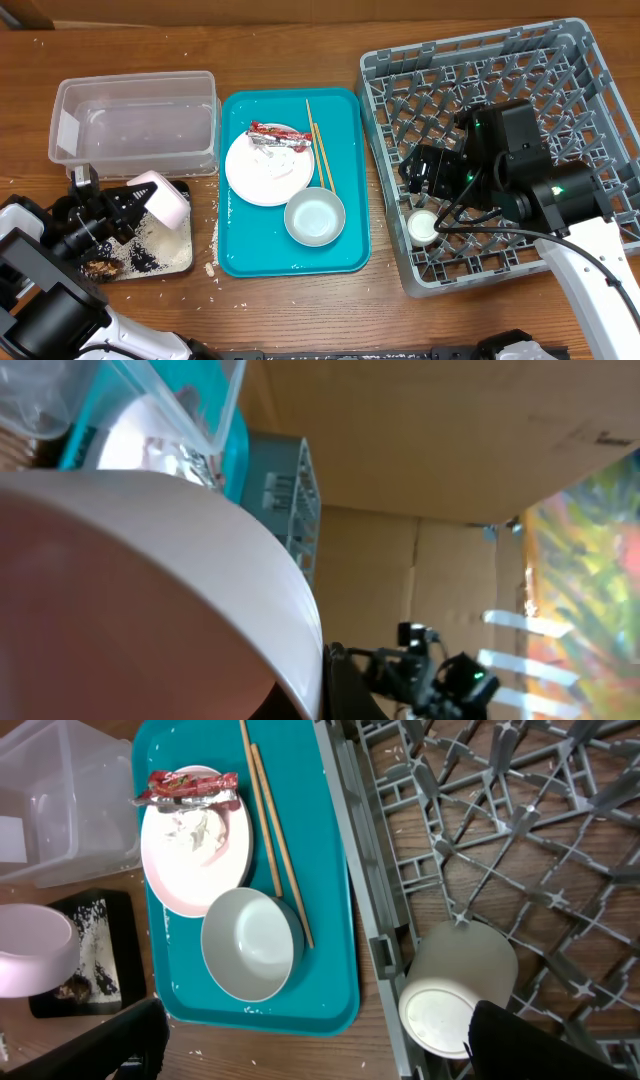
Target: Sort waste into correct bins and load items into the dishwasher
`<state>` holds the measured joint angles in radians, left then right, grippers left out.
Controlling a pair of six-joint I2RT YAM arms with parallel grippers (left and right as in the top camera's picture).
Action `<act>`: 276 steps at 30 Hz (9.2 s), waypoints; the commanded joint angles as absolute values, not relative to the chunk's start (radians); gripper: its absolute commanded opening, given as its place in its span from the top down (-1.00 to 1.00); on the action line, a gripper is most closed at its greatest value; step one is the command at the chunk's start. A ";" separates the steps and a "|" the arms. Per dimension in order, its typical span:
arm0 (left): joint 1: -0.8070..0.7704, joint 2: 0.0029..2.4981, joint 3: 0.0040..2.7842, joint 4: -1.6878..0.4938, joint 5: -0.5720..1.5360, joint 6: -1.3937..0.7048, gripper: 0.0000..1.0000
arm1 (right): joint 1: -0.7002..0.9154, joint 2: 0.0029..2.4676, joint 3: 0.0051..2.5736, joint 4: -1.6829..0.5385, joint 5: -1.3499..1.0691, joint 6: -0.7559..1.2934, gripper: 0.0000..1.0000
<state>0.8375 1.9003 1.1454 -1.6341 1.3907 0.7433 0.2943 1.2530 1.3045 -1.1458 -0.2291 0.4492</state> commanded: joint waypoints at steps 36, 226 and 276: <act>-0.407 1.536 1.147 -1.128 -0.022 -0.635 0.92 | 0.294 1.253 1.323 -1.145 -0.229 0.448 -0.99; -0.165 1.742 1.735 -1.153 -0.226 -0.408 0.92 | 0.295 1.363 1.295 -1.199 -0.241 0.439 -1.00; -0.200 0.834 1.407 -1.026 0.020 -0.108 -1.00 | 0.295 1.363 1.295 -1.202 -0.233 0.439 -1.00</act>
